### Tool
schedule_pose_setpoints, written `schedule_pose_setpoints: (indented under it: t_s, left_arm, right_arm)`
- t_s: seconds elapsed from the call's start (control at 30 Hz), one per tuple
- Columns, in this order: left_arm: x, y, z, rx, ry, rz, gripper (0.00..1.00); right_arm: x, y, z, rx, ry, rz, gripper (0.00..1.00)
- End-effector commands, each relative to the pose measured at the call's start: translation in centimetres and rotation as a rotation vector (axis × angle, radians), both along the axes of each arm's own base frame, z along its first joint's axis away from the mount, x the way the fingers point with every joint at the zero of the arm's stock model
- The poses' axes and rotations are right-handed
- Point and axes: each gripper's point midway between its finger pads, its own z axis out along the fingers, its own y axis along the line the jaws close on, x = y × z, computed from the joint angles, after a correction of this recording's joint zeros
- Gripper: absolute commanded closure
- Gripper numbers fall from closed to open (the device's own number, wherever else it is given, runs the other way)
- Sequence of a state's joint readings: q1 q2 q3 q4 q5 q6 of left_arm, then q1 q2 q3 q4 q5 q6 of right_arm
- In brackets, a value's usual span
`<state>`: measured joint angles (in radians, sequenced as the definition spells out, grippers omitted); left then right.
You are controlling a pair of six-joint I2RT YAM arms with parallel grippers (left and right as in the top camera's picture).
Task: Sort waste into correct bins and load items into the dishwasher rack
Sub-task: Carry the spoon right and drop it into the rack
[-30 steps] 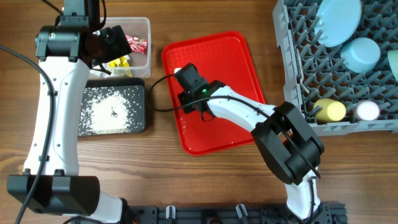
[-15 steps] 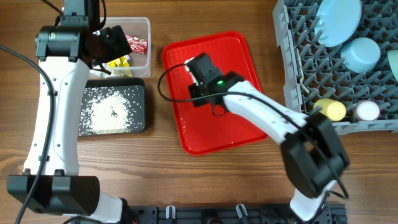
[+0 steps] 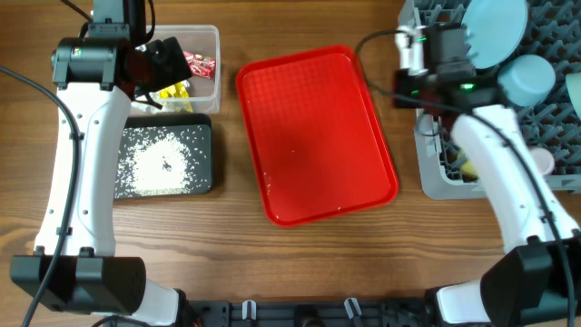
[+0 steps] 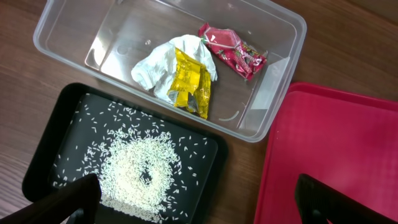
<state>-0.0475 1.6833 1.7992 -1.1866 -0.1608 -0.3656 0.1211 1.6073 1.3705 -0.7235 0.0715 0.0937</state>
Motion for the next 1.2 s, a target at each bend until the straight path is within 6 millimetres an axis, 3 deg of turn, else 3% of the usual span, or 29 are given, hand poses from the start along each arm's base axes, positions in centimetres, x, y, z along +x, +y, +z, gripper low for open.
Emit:
schedule_pose_setpoints:
  t_s: [0.0, 0.13, 0.43, 0.57, 0.63, 0.97, 1.03, 1.1, 1.17]
  left_arm:
    - [0.1, 0.2, -0.2, 0.005, 0.003, 0.016, 0.0]
    - [0.1, 0.2, -0.2, 0.005, 0.003, 0.016, 0.0]
    - [0.1, 0.2, -0.2, 0.005, 0.003, 0.016, 0.0]
    - [0.1, 0.2, -0.2, 0.005, 0.003, 0.016, 0.0]
    - [0.1, 0.2, -0.2, 0.005, 0.003, 0.016, 0.0]
    - [0.1, 0.2, -0.2, 0.005, 0.003, 0.016, 0.0]
    - [0.1, 0.2, -0.2, 0.005, 0.003, 0.016, 0.0]
    - [0.1, 0.2, -0.2, 0.005, 0.003, 0.016, 0.0]
    - [0.1, 0.2, -0.2, 0.005, 0.003, 0.016, 0.0]
  right_arm:
    - [0.3, -4.4, 0.4, -0.101, -0.006, 0.039, 0.96]
    - [0.3, -8.3, 0.0, -0.12, 0.004, -0.008, 0.96]
    - [0.2, -8.0, -0.2, -0.1, 0.007, 0.075, 0.94]
    - [0.1, -8.1, -0.2, -0.102, 0.008, 0.072, 0.71]
    - [0.1, -8.1, -0.2, -0.102, 0.008, 0.071, 0.52]
    - [-0.2, -8.0, -0.5, -0.089, 0.025, 0.069, 0.42]
    - [-0.5, -7.7, -0.7, -0.062, 0.036, 0.054, 0.31]
    - [-0.7, -6.5, -0.5, 0.015, 0.034, 0.062, 0.01]
    - [-0.8, -5.8, 0.2, 0.075, 0.015, 0.037, 0.0]
